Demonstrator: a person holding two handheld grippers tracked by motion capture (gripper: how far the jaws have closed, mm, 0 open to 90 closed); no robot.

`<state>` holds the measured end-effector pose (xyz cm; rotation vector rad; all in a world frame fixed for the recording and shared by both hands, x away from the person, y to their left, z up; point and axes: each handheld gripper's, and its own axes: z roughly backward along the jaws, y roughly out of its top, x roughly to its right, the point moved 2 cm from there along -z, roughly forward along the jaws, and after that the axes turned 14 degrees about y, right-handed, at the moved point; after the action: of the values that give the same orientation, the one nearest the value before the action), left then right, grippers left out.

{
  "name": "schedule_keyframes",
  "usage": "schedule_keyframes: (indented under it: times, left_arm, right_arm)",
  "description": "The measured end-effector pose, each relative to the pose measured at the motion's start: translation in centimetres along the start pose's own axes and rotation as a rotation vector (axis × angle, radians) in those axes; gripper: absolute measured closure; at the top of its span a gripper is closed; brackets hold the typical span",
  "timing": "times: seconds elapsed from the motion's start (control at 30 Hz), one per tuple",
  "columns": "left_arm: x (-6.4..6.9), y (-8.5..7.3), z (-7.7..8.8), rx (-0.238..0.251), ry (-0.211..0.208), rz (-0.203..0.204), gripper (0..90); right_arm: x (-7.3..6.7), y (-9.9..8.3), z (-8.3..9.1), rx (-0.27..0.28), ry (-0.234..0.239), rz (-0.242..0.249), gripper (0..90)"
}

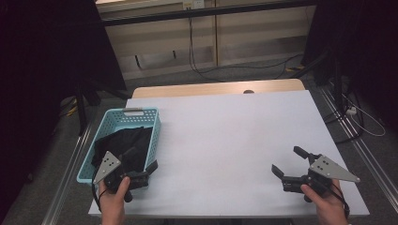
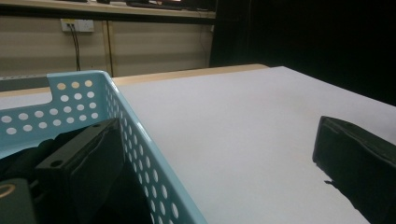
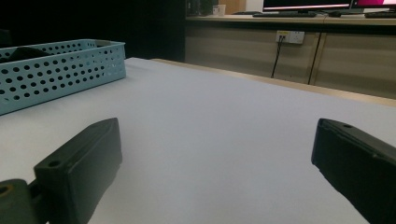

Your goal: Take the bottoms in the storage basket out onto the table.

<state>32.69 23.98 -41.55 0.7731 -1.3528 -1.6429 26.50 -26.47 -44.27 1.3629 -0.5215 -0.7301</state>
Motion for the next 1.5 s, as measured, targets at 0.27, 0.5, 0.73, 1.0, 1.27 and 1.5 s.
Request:
schedule_keyframes:
  times: [0.27, 0.5, 0.73, 1.0, 1.27, 1.5]
  left_arm:
    - [0.0, 0.0, 0.2, -0.001, -0.001, 0.002, 2.1]
    - [-0.2, 0.1, 0.6, 0.003, 0.009, 0.011, 2.3]
    - [-1.0, 1.2, 1.1, 0.017, 0.035, 0.021, 2.2]
    - [-1.3, 2.4, 1.0, 0.025, 0.042, 0.02, 2.2]
    - [-1.5, 3.2, 0.5, 0.019, 0.045, 0.019, 2.2]
    - [-1.6, 4.0, 0.0, 0.002, 0.043, 0.002, 2.3]
  right_arm:
    - [0.0, 0.1, -0.1, -0.001, 0.002, 0.006, 0.9]
    - [0.1, 0.1, -0.6, -0.004, 0.008, 0.006, 1.0]
    - [0.1, 0.1, -0.6, -0.004, 0.012, 0.009, 0.9]
    - [0.1, 0.1, -0.6, -0.004, 0.008, 0.008, 1.0]
    - [0.0, 0.1, -0.5, -0.002, 0.016, 0.012, 1.1]
    - [0.1, 0.1, -0.4, 0.001, 0.009, 0.006, 1.2]
